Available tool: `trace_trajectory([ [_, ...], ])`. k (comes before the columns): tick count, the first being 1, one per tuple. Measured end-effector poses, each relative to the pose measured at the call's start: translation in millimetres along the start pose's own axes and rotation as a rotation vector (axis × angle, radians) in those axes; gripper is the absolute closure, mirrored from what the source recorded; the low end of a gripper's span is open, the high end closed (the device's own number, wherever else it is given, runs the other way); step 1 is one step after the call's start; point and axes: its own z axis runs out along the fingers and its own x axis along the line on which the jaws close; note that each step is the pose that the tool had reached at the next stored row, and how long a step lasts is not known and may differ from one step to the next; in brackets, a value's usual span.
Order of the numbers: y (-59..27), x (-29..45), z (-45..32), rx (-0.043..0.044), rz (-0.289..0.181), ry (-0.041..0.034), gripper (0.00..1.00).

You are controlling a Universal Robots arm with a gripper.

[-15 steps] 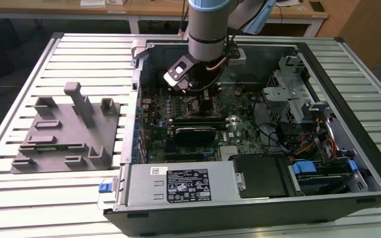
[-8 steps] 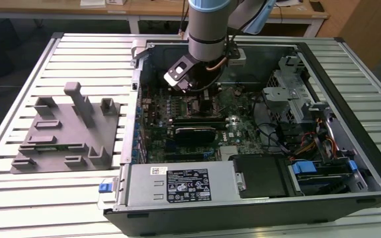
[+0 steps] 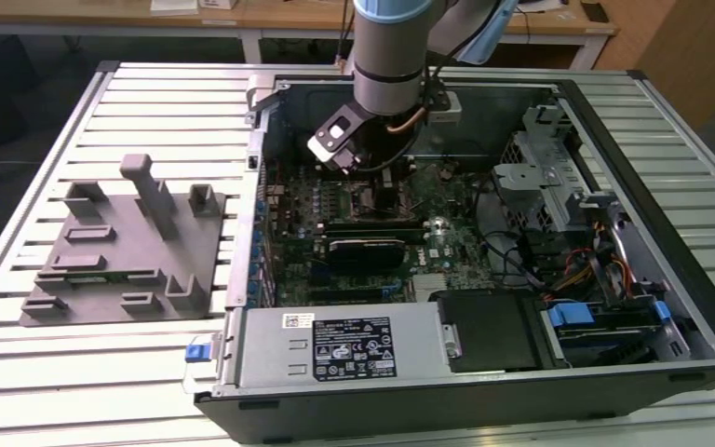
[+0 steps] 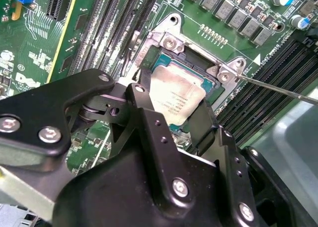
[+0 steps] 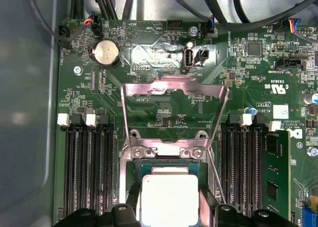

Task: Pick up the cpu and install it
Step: 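Place the cpu into insertion slot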

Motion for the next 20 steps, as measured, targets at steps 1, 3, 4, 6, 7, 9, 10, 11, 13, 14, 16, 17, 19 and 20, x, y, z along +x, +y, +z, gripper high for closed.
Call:
trace_trajectory([
  [1, 0.0, 0.0, 0.0, 0.0000, 0.000, 0.0000, 0.46],
  [3, 0.0, 0.0, 0.2, -0.0001, 0.000, 0.0002, 0.46],
  [4, 0.0, 0.1, 0.2, -0.0001, 0.000, 0.0003, 0.46],
  [6, 0.0, 0.0, 0.2, -0.0001, 0.000, 0.0002, 0.46],
  [7, 0.0, 0.0, 0.2, -0.0001, 0.000, 0.0002, 0.46],
  [9, 0.0, 0.1, 0.4, -0.0004, 0.000, 0.0006, 0.46],
  [10, 0.1, 0.1, 0.5, -0.0005, 0.000, 0.0007, 0.45],
  [11, 0.1, 0.1, 0.5, -0.0004, 0.000, 0.0006, 0.45],
  [13, 0.0, 0.1, 0.4, -0.0003, 0.000, 0.0004, 0.38],
  [14, 0.0, 0.1, 0.4, -0.0002, 0.000, 0.0004, 0.38],
  [16, 0.0, 0.0, 0.1, 0.0000, 0.000, 0.0001, 0.38],
  [17, 0.0, 0.0, -0.2, -0.0001, 0.000, 0.0001, 0.38],
  [19, 0.1, 0.0, -1.8, -0.0002, 0.000, 0.0003, 0.38],
  [20, 0.1, 0.0, -3.1, -0.0002, 0.000, 0.0003, 0.38],
])
